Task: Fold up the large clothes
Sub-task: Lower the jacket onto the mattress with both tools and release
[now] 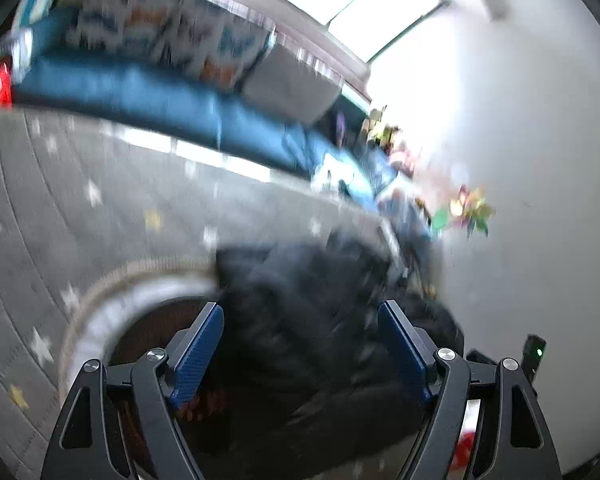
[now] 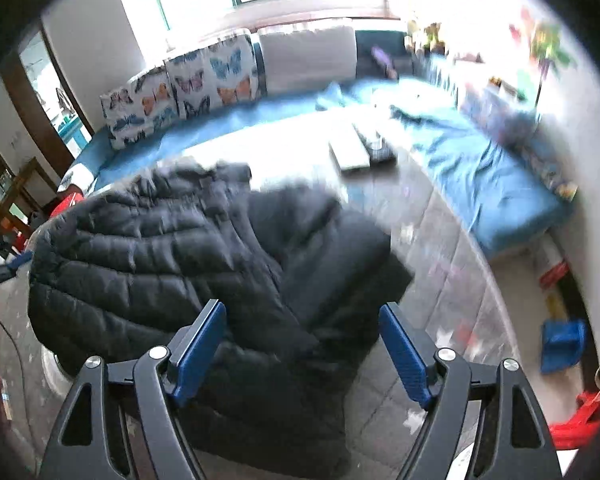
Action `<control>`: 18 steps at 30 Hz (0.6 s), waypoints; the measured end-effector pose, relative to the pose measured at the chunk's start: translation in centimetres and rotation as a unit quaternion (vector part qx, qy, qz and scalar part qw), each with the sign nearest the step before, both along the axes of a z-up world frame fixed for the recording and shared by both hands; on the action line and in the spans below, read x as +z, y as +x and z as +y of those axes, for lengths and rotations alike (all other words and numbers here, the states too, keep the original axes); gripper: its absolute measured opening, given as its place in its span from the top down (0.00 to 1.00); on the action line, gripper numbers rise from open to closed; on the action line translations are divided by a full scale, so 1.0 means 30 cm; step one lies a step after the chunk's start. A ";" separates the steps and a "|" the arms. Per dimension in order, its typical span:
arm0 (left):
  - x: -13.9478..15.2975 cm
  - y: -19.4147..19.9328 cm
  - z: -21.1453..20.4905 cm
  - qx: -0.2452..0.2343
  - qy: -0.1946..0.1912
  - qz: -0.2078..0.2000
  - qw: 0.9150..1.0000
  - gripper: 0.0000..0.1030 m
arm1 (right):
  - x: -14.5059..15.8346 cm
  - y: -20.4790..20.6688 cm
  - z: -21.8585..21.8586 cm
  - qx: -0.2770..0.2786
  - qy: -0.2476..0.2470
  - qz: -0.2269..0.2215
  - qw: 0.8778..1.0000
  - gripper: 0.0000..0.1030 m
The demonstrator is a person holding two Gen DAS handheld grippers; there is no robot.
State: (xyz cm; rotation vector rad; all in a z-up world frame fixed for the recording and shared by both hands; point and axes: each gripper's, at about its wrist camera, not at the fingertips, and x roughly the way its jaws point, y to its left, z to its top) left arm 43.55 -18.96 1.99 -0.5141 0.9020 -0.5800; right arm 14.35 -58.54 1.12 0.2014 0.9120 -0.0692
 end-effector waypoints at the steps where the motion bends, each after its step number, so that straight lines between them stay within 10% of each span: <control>1: 0.041 -0.044 0.030 0.006 -0.004 -0.012 1.000 0.18 | 0.018 0.007 0.014 0.002 -0.002 -0.012 1.000 0.17; 9: 0.114 -0.058 -0.234 -0.091 0.007 -0.033 0.995 0.34 | -0.040 0.182 0.117 0.030 0.015 -0.017 0.999 0.40; 18: -0.254 0.104 -0.432 -0.106 0.055 0.041 0.992 0.53 | -0.182 0.291 0.104 -0.005 -0.002 0.024 1.000 0.42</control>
